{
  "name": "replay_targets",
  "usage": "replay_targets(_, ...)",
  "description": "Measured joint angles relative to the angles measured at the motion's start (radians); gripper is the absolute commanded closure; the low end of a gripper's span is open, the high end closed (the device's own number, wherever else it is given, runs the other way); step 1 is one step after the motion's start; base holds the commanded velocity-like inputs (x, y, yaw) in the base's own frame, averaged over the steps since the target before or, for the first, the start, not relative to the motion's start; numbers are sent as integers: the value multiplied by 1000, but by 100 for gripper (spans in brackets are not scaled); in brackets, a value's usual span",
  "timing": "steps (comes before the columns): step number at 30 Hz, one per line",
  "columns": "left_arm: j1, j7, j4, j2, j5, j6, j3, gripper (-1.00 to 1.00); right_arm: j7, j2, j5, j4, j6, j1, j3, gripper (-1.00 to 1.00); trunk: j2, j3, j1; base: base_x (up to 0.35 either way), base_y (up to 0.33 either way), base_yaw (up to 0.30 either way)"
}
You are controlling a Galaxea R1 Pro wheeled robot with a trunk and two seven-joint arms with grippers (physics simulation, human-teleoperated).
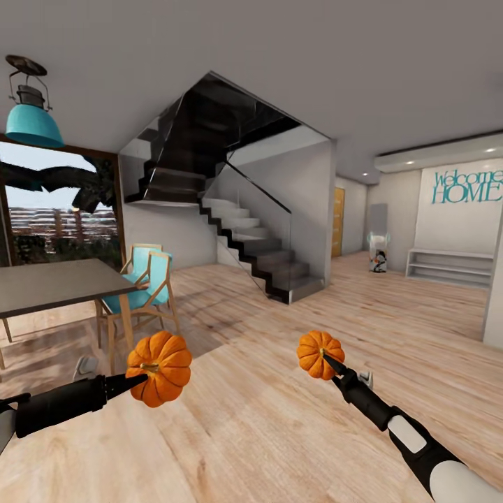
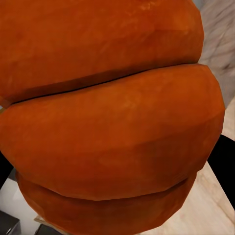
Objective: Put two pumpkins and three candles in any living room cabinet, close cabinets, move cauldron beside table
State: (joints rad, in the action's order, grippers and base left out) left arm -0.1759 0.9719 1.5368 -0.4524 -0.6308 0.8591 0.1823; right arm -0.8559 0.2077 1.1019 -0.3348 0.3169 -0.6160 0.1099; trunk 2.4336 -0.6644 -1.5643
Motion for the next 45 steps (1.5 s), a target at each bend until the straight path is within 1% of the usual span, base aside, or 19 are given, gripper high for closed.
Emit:
replay_targets(6,0,0,0,0,0,0,1,100,3,-2,-2,0,-1,0,1,100,0,-10,0,0,0,0)
replay_targets(12,0,1,0,0,0,0,1,100,31,-3,0,0,0,0,0,100,0,-20,0,0,0,0)
replay_targets(19,0,2,0,0,0,0,2,100,35,-3,0,0,0,0,0,100,0,-31,0,0,0,0)
replay_targets(24,0,3,0,0,-2,0,26,100,36,-4,0,0,0,0,1,100,0,-39,0,0,0,0)
replay_targets(26,0,23,0,0,-2,2,29,100,36,-4,0,0,1,0,1,100,0,-43,0,0,0,0)
replay_targets(29,0,69,-1,0,9,0,31,100,36,-4,0,0,0,0,1,100,0,-48,0,0,0,0)
replay_targets(35,0,90,-3,0,15,2,32,100,36,-4,-1,0,0,0,1,100,0,-57,0,0,0,0)
replay_targets(45,0,93,-3,-1,15,4,36,100,40,-4,0,0,0,0,1,100,-70,-42,38,0,0,0)
